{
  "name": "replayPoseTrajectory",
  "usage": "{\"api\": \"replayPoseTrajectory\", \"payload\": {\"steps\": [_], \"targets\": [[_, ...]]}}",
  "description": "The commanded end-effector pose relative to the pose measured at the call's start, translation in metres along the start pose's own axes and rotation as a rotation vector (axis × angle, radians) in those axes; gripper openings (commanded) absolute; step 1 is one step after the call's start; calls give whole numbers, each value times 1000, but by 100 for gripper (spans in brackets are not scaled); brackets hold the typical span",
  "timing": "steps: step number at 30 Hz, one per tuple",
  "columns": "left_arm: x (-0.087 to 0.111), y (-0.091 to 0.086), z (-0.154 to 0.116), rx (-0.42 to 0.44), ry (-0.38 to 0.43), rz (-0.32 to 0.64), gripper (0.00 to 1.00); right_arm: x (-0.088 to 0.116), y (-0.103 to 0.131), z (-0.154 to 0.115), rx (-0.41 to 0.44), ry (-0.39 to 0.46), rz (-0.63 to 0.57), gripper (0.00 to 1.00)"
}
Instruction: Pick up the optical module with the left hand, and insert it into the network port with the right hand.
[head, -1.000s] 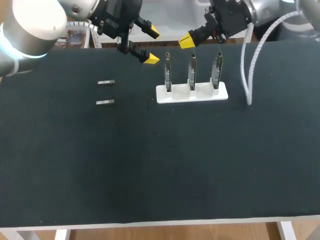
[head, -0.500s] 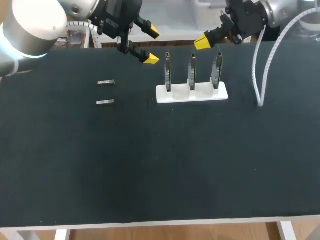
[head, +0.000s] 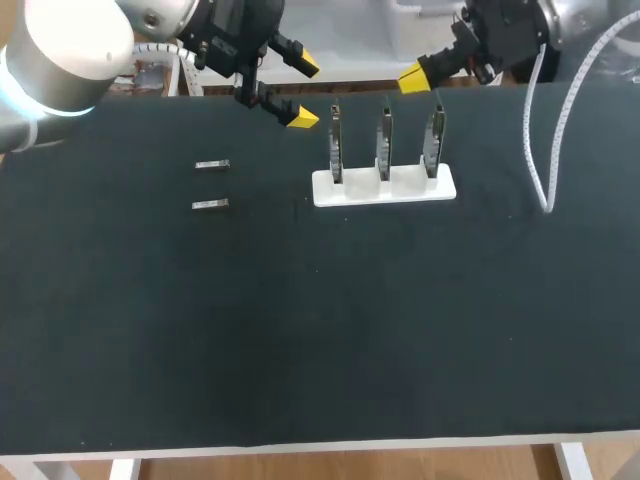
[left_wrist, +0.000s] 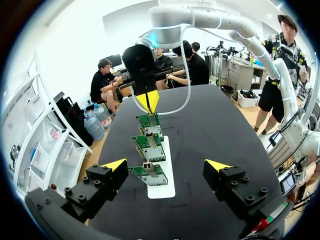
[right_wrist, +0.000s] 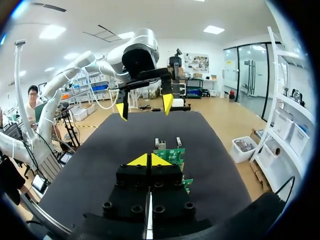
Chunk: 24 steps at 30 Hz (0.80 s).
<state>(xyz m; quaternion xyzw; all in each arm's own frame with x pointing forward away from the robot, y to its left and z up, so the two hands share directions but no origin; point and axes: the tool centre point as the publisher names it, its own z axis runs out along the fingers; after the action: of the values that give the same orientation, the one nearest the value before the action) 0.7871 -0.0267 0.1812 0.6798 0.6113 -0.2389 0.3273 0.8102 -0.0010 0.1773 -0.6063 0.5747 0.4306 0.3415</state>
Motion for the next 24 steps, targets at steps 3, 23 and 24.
{"api": "replayPoseTrajectory", "payload": {"steps": [3,23,24], "targets": [[-1,1,0,2,6,-1,100,-3,8,-2,79,1,-7,0],[-1,1,0,2,6,-1,100,-3,7,-1,81,-1,-4,100],[-1,1,0,2,6,-1,100,-3,7,-1,81,-1,-4,100]]}}
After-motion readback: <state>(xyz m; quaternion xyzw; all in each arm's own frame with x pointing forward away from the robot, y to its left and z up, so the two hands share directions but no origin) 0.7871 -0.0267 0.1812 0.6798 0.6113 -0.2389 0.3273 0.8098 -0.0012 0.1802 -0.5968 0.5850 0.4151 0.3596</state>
